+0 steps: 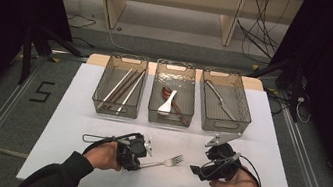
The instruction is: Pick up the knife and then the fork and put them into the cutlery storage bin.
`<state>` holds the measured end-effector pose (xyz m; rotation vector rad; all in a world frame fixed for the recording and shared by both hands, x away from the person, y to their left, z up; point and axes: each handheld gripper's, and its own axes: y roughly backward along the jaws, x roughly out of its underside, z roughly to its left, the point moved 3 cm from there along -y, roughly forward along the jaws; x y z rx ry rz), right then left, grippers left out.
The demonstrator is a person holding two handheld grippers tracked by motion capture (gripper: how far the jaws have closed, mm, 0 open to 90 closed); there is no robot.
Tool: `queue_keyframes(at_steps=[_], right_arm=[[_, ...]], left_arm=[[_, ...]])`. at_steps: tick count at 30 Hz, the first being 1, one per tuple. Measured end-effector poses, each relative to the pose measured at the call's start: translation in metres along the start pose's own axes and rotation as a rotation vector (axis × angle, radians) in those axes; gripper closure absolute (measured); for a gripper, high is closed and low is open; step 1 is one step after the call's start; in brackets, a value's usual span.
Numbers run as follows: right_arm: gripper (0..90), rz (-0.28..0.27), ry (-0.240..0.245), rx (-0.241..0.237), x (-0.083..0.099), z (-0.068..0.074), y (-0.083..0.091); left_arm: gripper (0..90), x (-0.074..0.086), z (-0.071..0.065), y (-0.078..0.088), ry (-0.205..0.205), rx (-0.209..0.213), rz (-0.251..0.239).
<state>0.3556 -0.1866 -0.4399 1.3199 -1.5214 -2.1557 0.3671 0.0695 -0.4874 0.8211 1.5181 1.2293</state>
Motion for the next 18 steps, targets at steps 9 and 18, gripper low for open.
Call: queue_keyframes(at_steps=[9,18], right_arm=[[26.9,0.0,0.0,-0.004,0.0001,-0.0002,-0.0001],[26.9,0.002,0.008,-0.005,0.0002,0.0,-0.0007]], left_arm=[[76.7,-0.0016,0.0009,-0.0024,0.036,0.006,0.013],[79.0,-0.0021,-0.0007,-0.0021,0.022,-0.007,0.014]])
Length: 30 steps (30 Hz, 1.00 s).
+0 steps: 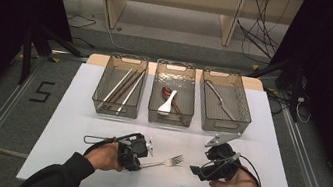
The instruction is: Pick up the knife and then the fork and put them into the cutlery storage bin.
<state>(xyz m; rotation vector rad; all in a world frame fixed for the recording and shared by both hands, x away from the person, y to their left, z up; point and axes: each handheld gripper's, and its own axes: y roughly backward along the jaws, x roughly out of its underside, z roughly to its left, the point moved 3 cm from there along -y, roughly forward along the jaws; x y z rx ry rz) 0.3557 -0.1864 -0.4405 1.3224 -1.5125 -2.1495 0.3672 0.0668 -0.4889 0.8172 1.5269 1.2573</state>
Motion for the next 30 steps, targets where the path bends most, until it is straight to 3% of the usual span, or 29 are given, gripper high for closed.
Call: queue_keyframes(at_steps=[11,18,23,30], right_arm=[[27.1,-0.002,-0.006,-0.011,-0.001,0.001,0.001],[27.4,-0.019,0.021,-0.023,-0.006,0.009,-0.001],[27.5,-0.032,0.093,-0.044,-0.014,0.022,-0.001],[30.8,-0.047,0.24,-0.075,-0.02,0.045,-0.007]], left_arm=[[79.5,-0.001,-0.002,0.009,-0.002,0.013,-0.037],[79.4,-0.003,-0.007,0.019,-0.013,0.011,-0.066],[79.4,-0.006,-0.014,0.024,-0.043,0.029,-0.064],[79.4,-0.011,-0.024,0.031,-0.082,0.053,-0.067]])
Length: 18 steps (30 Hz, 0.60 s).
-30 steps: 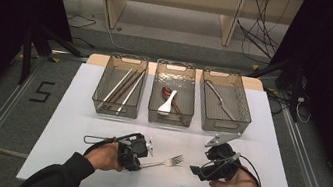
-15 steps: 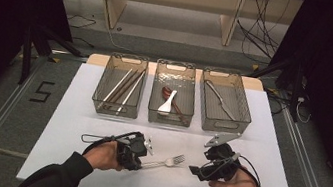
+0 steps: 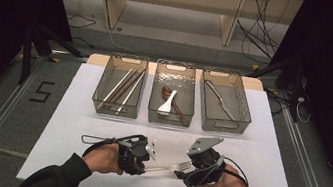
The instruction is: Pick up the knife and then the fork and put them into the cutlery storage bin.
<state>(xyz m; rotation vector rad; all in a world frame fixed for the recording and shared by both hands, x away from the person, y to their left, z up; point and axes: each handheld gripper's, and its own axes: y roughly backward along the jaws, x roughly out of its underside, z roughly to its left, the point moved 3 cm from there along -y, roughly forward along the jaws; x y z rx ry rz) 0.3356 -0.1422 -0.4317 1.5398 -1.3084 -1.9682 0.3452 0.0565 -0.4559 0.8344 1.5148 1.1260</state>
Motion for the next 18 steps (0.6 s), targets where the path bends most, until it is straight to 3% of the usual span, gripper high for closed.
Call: queue_keyframes(at_steps=[6,18], right_arm=[[33.7,0.038,0.083,-0.054,-0.003,0.013,-0.015],[43.4,0.103,0.111,-0.105,-0.003,0.022,-0.034]], left_arm=[[79.4,-0.004,-0.008,0.001,-0.015,0.033,-0.008],[79.4,-0.007,-0.015,0.003,-0.048,0.055,-0.005]])
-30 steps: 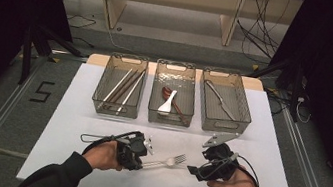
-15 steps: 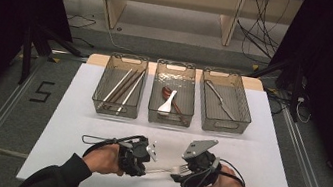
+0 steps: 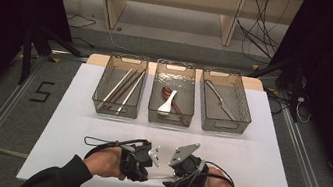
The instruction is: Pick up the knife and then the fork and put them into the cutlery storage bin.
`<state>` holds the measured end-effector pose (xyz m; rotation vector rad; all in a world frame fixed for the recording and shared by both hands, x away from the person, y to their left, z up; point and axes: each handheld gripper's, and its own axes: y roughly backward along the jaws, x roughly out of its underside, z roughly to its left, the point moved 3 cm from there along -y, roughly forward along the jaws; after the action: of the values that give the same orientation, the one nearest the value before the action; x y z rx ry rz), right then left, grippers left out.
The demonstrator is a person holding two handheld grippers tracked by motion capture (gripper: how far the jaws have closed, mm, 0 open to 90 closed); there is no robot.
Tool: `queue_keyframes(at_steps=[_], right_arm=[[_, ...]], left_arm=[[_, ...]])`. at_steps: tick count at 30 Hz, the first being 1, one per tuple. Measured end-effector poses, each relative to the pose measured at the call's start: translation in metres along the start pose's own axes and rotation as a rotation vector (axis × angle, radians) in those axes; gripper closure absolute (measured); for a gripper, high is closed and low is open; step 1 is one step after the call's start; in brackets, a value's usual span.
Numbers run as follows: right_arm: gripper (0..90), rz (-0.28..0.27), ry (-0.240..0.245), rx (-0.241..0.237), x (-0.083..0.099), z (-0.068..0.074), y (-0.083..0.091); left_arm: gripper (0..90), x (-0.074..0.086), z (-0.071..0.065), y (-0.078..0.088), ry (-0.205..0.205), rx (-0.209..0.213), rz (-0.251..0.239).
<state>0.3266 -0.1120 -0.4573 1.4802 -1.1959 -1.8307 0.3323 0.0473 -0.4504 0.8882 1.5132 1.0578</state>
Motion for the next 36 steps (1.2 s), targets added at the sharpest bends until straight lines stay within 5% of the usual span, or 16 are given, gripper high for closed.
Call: queue_keyframes(at_steps=[25,36], right_arm=[[76.4,0.045,0.076,-0.06,0.005,0.007,-0.009],[83.8,0.058,0.175,-0.1,0.008,0.014,-0.01]], left_arm=[[79.3,-0.004,-0.009,0.003,-0.043,0.04,-0.008],[79.0,-0.004,-0.012,0.003,-0.07,0.065,-0.018]])
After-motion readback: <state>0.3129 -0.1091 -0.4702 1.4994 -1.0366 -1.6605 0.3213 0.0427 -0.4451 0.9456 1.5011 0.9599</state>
